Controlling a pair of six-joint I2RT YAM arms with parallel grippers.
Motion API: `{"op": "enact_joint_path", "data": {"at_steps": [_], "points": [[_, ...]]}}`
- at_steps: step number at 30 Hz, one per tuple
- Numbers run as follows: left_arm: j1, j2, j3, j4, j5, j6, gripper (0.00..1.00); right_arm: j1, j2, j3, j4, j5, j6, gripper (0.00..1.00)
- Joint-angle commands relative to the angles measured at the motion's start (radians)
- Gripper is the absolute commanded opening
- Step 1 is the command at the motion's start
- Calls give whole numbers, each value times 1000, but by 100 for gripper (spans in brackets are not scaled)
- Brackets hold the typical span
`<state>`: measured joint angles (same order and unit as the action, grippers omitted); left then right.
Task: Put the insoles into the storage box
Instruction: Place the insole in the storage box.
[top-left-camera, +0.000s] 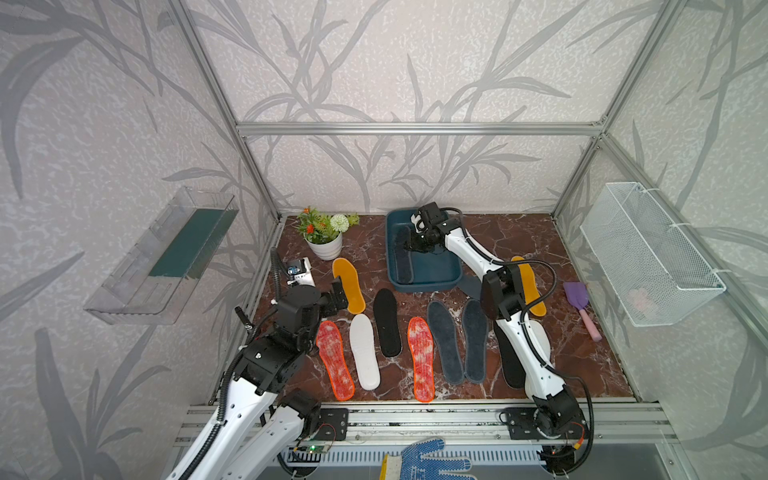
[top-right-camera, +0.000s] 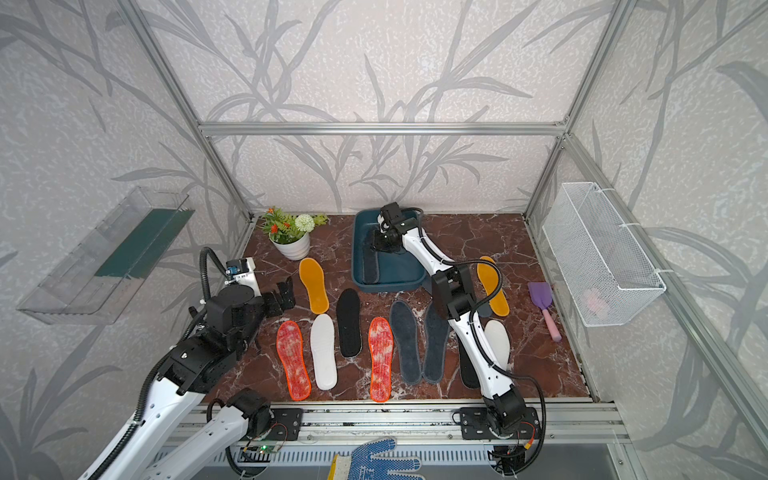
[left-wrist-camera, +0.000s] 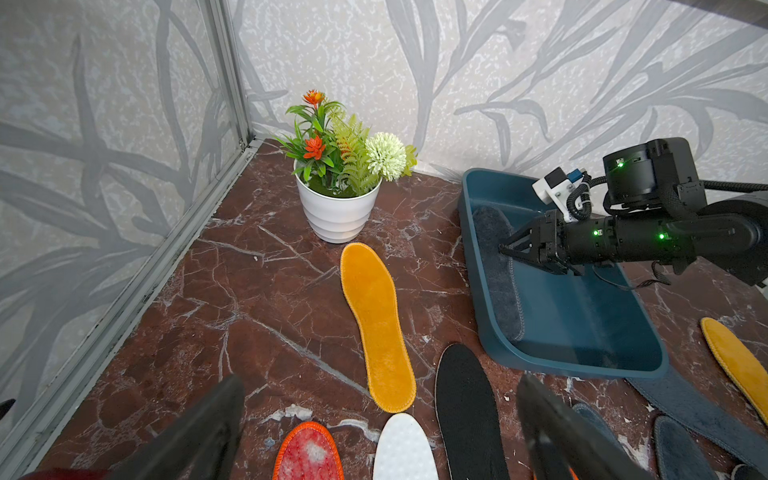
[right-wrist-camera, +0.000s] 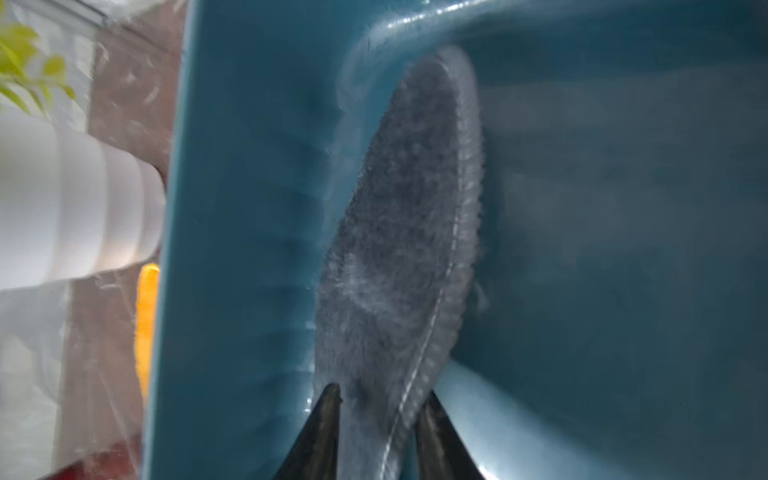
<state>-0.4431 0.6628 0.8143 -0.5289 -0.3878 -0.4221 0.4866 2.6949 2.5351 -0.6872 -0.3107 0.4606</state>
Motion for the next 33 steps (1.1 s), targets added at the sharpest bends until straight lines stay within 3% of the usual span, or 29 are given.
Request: {"op": "enact_joint_path", "data": {"at_steps": [1,2,8,15,19,25,28,33], "points": [[4,11,0,-11,16,-8,99,16,-48,30,-65,71,-52,55],[4,16,2,-14,20,-6,99,18,-57,30,-70,82,-56,68],[5,15,10,-7,17,0,99,24,-107,48,-113,143,-78,100],[4,27,12,19,25,6,99,27,-228,28,-160,214,-123,99],[5,28,5,59,26,21,99,31,-361,-84,-149,228,-151,99],[6,92,18,145,76,84,99,42,-731,-561,-17,221,-164,97],[6,138,31,178,114,104,99,44,-948,-855,43,212,-138,90],[7,155,-21,210,142,12,99,50,-1256,-1254,37,219,-63,76]]}}
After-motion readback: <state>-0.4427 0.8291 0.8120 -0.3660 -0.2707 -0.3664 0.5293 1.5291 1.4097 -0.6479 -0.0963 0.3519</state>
